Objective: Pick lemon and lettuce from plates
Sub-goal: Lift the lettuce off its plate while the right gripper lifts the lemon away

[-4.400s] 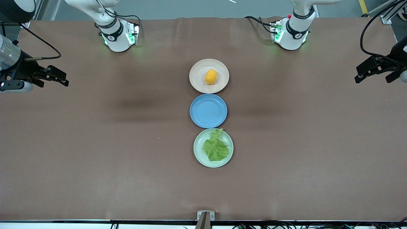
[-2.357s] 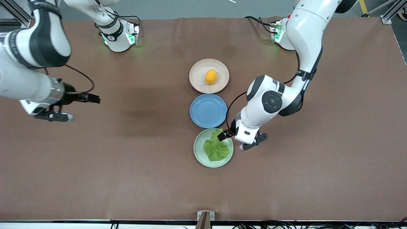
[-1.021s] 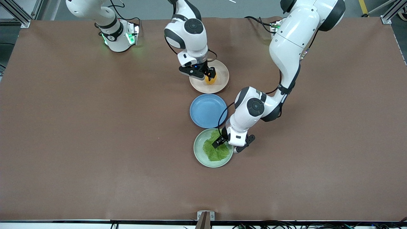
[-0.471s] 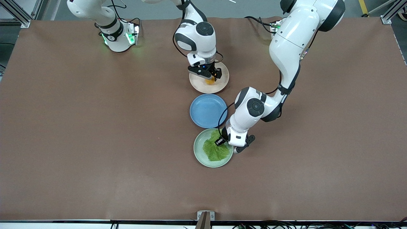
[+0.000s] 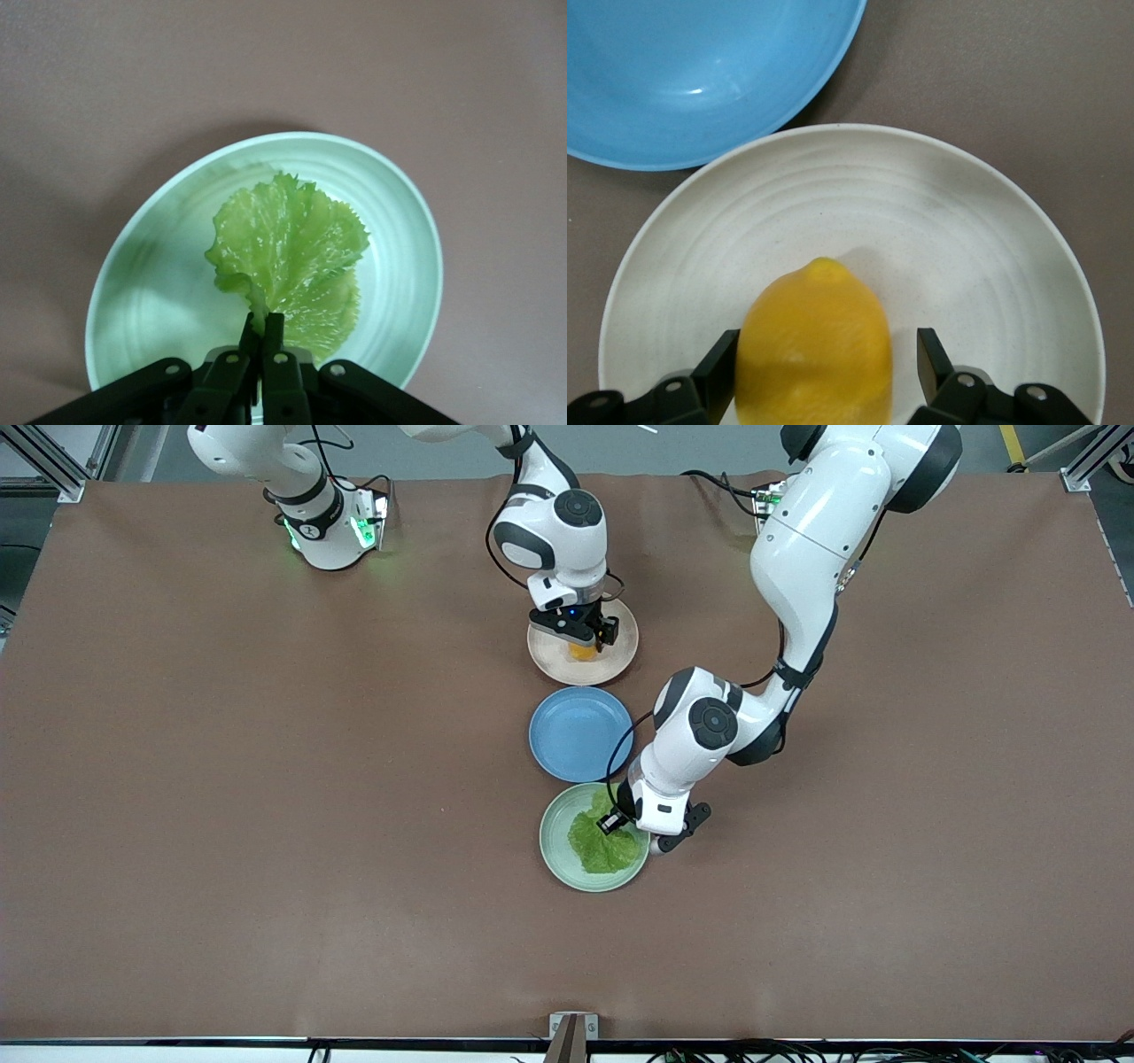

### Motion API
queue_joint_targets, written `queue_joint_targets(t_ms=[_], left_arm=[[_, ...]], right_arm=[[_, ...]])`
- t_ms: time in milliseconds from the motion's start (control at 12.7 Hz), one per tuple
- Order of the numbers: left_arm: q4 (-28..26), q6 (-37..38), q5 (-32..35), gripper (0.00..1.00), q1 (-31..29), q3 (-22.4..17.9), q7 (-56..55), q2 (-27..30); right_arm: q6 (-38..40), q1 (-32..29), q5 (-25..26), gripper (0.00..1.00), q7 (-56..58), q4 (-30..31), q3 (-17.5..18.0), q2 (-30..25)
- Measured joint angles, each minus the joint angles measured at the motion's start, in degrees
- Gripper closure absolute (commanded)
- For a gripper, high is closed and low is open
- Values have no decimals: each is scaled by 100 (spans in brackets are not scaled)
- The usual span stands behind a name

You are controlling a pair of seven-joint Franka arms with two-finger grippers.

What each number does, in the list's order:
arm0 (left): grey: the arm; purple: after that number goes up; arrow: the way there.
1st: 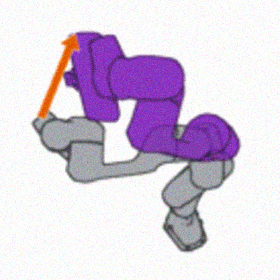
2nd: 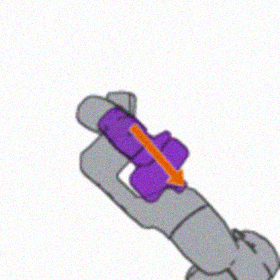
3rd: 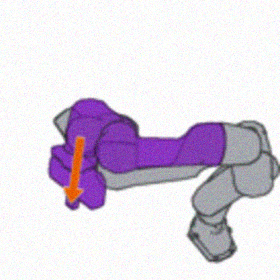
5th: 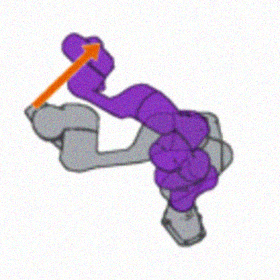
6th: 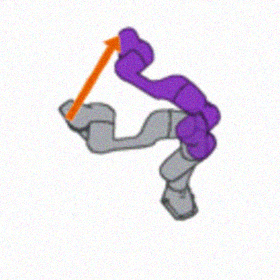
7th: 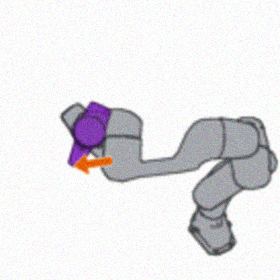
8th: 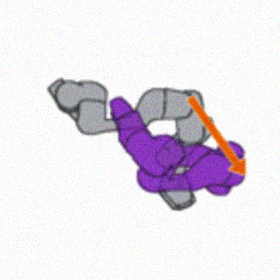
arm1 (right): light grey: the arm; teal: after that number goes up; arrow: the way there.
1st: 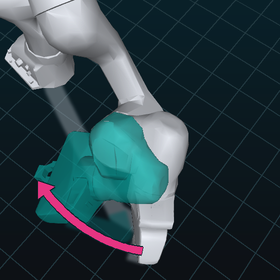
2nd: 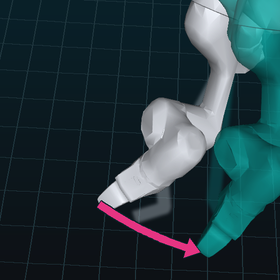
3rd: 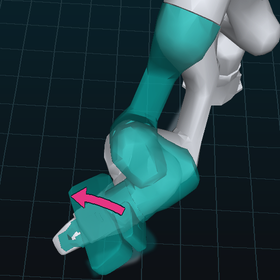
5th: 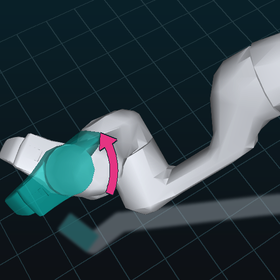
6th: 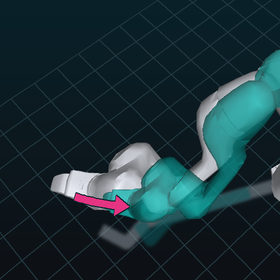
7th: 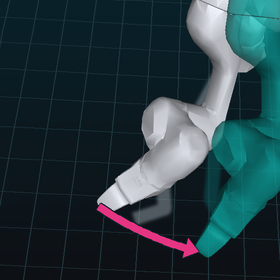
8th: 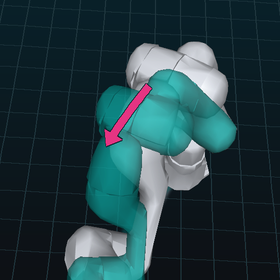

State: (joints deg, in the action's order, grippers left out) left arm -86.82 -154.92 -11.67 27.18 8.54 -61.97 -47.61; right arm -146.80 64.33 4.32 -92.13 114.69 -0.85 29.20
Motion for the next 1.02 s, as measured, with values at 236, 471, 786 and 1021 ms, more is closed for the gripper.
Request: queue_joint_targets(t_ms=[236, 471, 786, 1021], left_arm=[[89, -27, 0, 100, -1, 3, -194, 259], [88, 196, 0, 100, -84, -4, -338, 824], [-475, 1210, 6, 100, -687, -17, 321, 1880], [-1762, 1289, 7, 100, -1275, -19, 1738, 2674]], right_arm=[[18, -23, 3, 100, -64, -66, -73, -1], [637, -512, 11, 100, 390, -288, -158, -248], [1706, -1869, 8, 100, 2608, -313, -184, -1229], [1786, -3058, -127, 100, 4712, -116, -193, -1364]])
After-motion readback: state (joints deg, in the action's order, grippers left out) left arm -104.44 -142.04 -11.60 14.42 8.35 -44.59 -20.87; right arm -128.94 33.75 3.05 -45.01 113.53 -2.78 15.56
